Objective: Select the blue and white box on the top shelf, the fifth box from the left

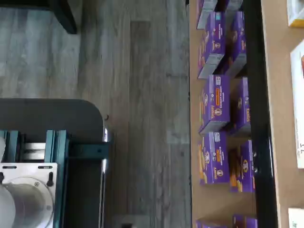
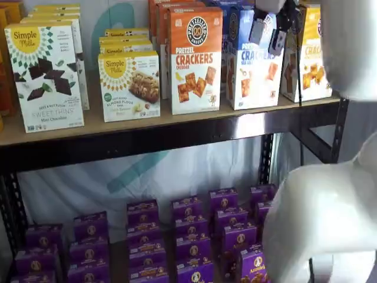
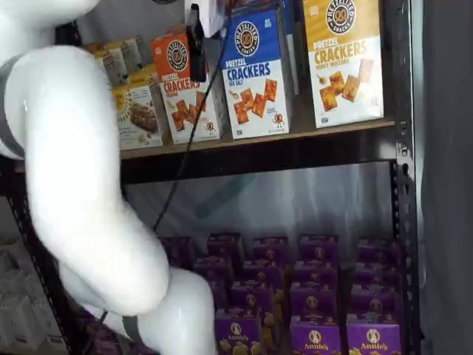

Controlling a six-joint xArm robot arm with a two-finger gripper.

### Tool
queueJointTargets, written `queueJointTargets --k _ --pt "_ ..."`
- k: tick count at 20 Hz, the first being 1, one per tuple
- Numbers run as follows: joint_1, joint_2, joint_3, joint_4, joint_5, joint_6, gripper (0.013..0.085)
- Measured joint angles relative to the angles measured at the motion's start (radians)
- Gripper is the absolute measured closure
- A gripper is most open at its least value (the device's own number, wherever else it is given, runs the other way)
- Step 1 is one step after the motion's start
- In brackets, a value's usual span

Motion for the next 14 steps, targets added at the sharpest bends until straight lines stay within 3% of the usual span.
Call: queueJointTargets --k 1,2,5,9,14 --pt "0.008 0.001 -0.001 -0.013 0.001 0.003 0.0130" --pt "0.054 -0.002 0.003 -0.081 0.001 0.019 0.0130" --pt "0.080 -0.019 0.031 -0.105 -0.013 0.037 0.0130" --pt "0.080 -0.036 0.055 -0.077 -0.030 0.046 0.0130" --pt "0.041 -0.071 0.097 0.027 -0.096 0.044 0.0130"
